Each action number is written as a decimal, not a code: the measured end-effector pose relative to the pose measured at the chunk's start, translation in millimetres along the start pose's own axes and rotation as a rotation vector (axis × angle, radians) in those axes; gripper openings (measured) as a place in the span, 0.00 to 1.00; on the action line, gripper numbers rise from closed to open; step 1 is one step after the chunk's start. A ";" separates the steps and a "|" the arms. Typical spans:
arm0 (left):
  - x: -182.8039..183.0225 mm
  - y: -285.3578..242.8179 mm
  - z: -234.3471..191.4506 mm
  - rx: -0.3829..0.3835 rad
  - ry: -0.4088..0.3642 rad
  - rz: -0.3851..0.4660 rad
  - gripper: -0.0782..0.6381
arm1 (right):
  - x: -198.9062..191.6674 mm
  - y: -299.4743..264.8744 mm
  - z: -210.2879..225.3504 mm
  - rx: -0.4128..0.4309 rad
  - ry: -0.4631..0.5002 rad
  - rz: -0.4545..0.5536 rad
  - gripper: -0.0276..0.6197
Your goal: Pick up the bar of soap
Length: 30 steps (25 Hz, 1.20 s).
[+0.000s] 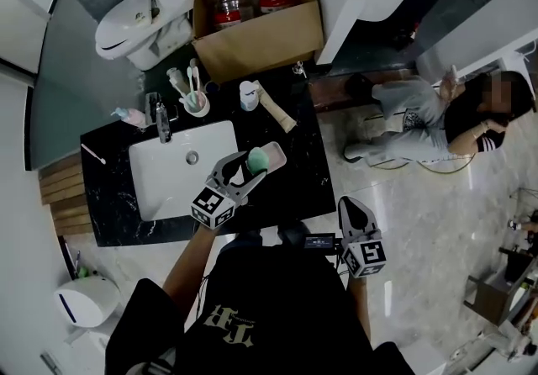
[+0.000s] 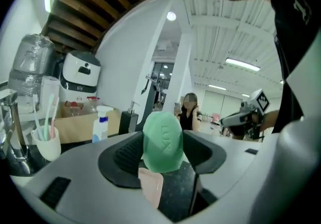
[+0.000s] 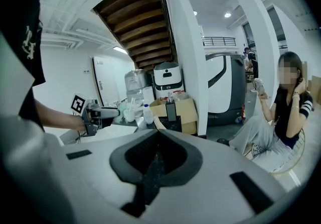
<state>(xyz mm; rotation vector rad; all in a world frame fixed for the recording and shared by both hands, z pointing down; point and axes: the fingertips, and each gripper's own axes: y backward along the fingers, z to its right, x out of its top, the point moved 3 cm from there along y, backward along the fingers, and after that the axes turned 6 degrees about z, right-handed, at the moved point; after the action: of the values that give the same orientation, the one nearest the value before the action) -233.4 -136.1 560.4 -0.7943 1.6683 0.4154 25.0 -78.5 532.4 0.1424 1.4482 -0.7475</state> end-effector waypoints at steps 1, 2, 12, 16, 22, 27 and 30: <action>11.8 5.2 3.5 -0.003 0.005 0.040 0.47 | 2.5 -1.3 -1.5 0.007 0.005 0.005 0.06; 22.6 10.6 7.4 -0.006 0.010 0.075 0.47 | 5.2 -2.4 -2.9 0.013 0.012 0.011 0.06; 76.6 71.3 42.3 0.032 -0.001 0.252 0.47 | 35.1 -15.0 -16.0 0.069 0.059 0.099 0.06; 70.5 85.5 45.8 0.080 0.000 0.255 0.47 | 39.1 -20.3 -21.8 0.094 0.059 0.106 0.06; 69.2 94.5 49.1 0.098 0.003 0.262 0.47 | 37.1 -23.1 -31.2 0.133 0.075 0.087 0.06; 70.5 98.6 49.1 0.113 -0.003 0.271 0.47 | 38.9 -26.5 -35.3 0.150 0.083 0.092 0.06; 70.7 99.6 50.0 0.120 0.002 0.275 0.47 | 40.5 -26.7 -36.5 0.157 0.090 0.094 0.06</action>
<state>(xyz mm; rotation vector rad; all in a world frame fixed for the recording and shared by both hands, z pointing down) -273.0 -53.0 465.9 -0.4782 1.7925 0.4999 -22.4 -95.2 498.4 0.3661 1.4568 -0.7858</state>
